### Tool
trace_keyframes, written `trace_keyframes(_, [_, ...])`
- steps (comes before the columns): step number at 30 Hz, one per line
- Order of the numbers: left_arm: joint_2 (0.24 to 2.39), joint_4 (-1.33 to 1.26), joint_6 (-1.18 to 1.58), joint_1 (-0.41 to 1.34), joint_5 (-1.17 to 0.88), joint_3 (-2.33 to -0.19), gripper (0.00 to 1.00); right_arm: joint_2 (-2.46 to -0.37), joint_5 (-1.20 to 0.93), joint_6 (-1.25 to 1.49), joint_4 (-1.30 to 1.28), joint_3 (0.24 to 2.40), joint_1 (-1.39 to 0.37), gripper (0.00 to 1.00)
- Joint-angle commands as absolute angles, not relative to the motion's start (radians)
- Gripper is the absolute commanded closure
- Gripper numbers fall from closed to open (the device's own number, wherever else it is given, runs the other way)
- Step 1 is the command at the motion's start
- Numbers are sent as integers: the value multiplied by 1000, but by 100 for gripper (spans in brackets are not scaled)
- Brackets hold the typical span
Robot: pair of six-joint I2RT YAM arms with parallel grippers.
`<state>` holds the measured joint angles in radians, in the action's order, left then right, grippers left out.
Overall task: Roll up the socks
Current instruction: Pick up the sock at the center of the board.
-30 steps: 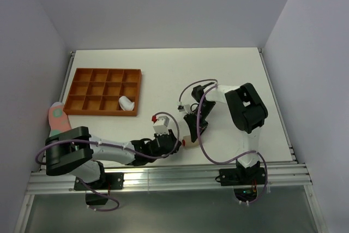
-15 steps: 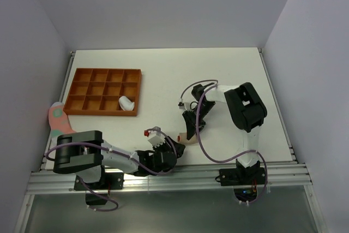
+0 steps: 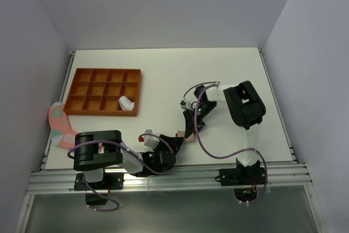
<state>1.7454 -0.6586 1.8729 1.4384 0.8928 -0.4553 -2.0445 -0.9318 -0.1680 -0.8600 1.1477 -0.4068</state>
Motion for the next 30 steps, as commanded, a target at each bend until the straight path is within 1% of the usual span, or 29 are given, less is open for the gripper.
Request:
trace_keyframes(1, [1789,-756,1953,1416,930,-419,46,-2056,-940,-163,-793,1124,-402,90])
trace_keyframes(9, [1851,-822,1910,1381,904,-463,47,-2068,-1032,-213,-857,1147,-408,89])
trace_keyframes(11, [1855,-784,1927,1381,905,-480,48,-2057,-1055,-215,-870,1154,-408,89])
trace_keyframes(14, [1862,-819,1930,1379,917,-476,48,-2036,-1097,-241,-902,1164,-411,89])
trace_keyframes(21, [1847,-782,1939,1373,940,-492,48,-2025,-1187,-310,-985,1196,-417,88])
trace_keyframes(30, [1804,-769,1982,1350,980,-468,48,-1999,-1212,-345,-1017,1186,-449,86])
